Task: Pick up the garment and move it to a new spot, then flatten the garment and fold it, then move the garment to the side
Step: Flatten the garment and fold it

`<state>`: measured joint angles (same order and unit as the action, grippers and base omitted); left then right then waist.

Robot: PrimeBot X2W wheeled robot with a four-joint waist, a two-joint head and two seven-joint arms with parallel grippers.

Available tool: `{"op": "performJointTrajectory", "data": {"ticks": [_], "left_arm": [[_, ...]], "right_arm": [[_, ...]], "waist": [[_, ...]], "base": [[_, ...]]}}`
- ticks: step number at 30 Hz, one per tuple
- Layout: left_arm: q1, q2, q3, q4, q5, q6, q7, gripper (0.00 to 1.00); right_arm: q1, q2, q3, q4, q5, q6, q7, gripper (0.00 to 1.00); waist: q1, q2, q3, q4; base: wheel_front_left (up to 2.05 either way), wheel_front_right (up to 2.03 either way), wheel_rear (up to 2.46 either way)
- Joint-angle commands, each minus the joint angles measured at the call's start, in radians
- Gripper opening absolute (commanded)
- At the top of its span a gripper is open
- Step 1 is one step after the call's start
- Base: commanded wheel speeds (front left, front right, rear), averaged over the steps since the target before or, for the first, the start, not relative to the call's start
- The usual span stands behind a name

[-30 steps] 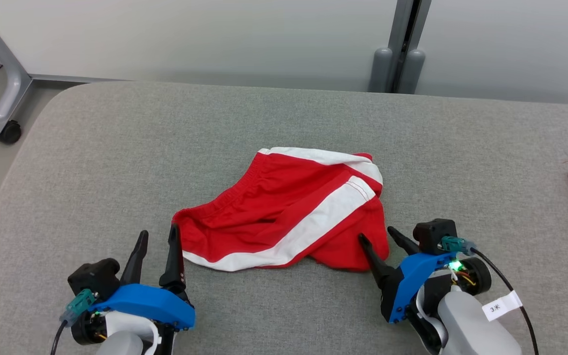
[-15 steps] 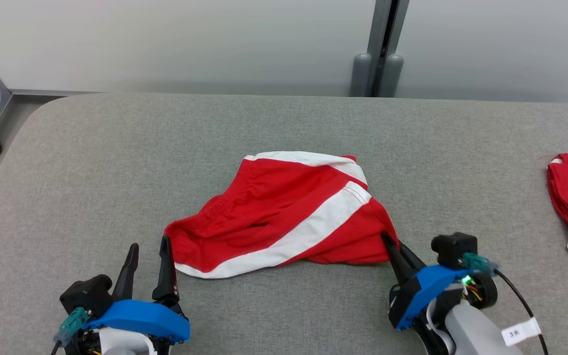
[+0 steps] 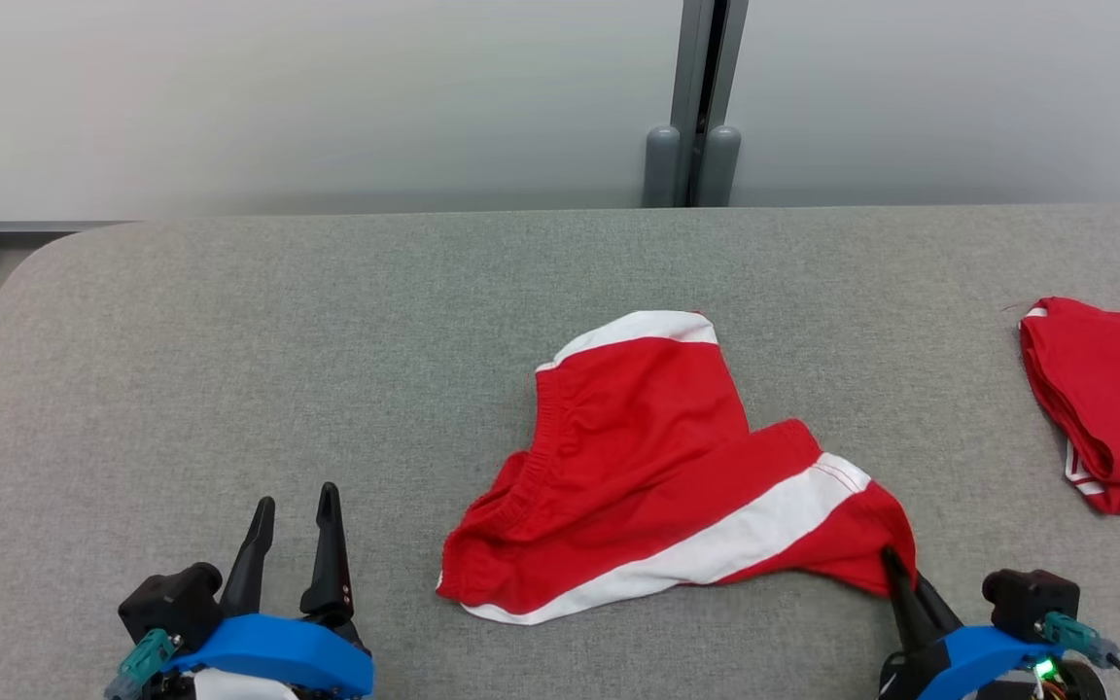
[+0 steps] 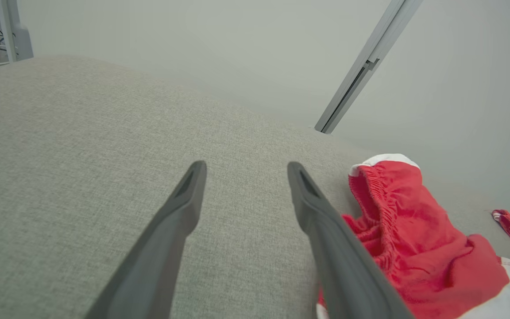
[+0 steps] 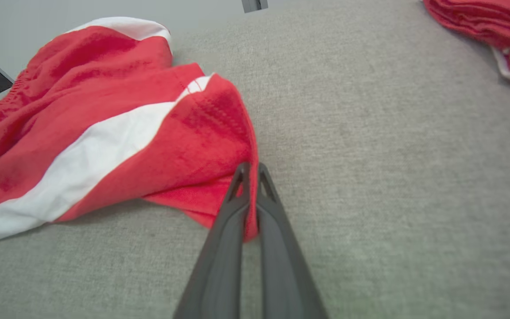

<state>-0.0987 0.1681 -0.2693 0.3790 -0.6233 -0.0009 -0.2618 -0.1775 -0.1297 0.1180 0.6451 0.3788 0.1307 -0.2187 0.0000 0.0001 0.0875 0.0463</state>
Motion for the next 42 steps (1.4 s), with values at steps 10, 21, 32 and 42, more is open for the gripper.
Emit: {"op": "performJointTrajectory", "data": {"ticks": [10, 21, 32, 42], "left_arm": [[0.038, 0.016, -0.013, -0.025, 0.026, -0.013, -0.004, 1.0], [0.073, -0.003, -0.009, -0.051, 0.111, -0.009, -0.004, 1.0], [0.121, -0.036, 0.03, -0.047, 0.151, -0.016, -0.004, 1.0], [0.118, -0.051, 0.03, -0.018, 0.177, -0.036, -0.004, 1.0]], "right_arm": [[0.071, 0.054, -0.098, -0.052, -0.074, 0.0, -0.007, 1.0], [0.063, 0.074, -0.15, -0.208, -0.206, 0.0, -0.037, 1.0], [0.07, 0.079, -0.092, -0.259, -0.217, 0.0, -0.042, 1.0], [0.066, 0.079, -0.064, -0.243, -0.199, 0.0, -0.048, 1.0]], "waist": [[0.0, -0.0001, -0.019, -0.01], [0.0, -0.0001, -0.054, -0.02], [0.0, -0.0001, -0.069, -0.009], [0.0, -0.0001, -0.071, 0.002]], "base": [[0.0, 0.0, 0.0], [0.0, 0.0, 0.0], [0.0, 0.0, 0.0], [0.0, 0.0, 0.0]]}}
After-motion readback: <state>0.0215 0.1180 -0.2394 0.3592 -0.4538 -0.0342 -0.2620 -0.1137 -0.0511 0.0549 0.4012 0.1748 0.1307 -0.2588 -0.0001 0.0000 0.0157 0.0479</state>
